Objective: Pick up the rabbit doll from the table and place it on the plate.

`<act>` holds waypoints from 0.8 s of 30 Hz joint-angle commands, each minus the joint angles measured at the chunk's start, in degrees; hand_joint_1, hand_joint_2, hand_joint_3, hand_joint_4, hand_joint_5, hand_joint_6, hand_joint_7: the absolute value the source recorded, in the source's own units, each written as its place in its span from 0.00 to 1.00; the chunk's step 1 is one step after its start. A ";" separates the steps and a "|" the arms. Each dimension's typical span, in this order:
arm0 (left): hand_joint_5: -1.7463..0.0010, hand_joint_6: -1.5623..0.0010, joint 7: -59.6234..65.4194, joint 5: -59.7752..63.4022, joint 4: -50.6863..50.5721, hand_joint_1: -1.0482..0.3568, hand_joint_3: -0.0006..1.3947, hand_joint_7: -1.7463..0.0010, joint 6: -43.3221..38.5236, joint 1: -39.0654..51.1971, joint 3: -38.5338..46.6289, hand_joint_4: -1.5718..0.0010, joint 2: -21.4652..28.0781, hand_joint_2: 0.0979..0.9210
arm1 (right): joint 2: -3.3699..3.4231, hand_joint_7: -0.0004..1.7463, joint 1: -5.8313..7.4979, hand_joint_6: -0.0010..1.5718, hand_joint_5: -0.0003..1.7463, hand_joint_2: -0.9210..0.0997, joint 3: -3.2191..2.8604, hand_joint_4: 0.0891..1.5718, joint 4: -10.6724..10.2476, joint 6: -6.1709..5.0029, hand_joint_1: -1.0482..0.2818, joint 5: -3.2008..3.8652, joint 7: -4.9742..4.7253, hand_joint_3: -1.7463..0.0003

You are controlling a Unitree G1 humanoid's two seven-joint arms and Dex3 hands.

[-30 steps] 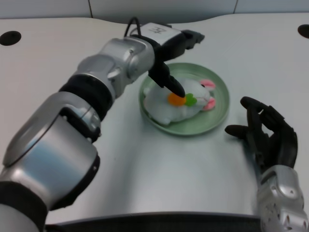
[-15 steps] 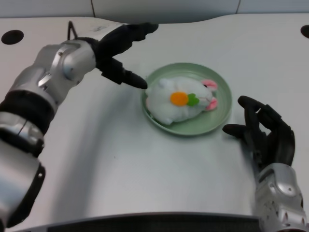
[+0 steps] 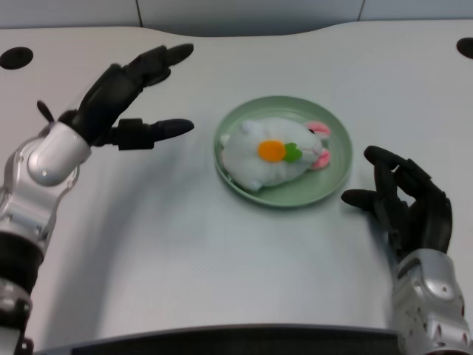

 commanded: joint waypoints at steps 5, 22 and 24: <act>0.54 0.68 0.83 -4.38 -10.50 0.28 0.26 0.96 3.62 12.19 4.48 0.86 -1.36 1.00 | 0.20 0.28 0.78 0.51 0.63 0.00 0.26 0.47 -1.42 0.25 0.54 -0.63 -0.49 0.86; 0.18 0.45 -1.22 -23.52 -33.80 0.39 0.32 0.87 20.47 35.55 12.89 0.62 -10.54 1.00 | -0.07 0.29 1.38 0.51 0.64 0.00 0.21 0.47 -2.75 0.87 0.55 -0.70 -0.25 0.87; 0.12 0.45 -1.62 -26.87 -36.89 0.40 0.34 0.84 23.99 37.87 14.21 0.64 -11.53 1.00 | -0.11 0.29 1.37 0.50 0.64 0.00 0.18 0.47 -2.63 0.73 0.55 -0.65 -0.14 0.87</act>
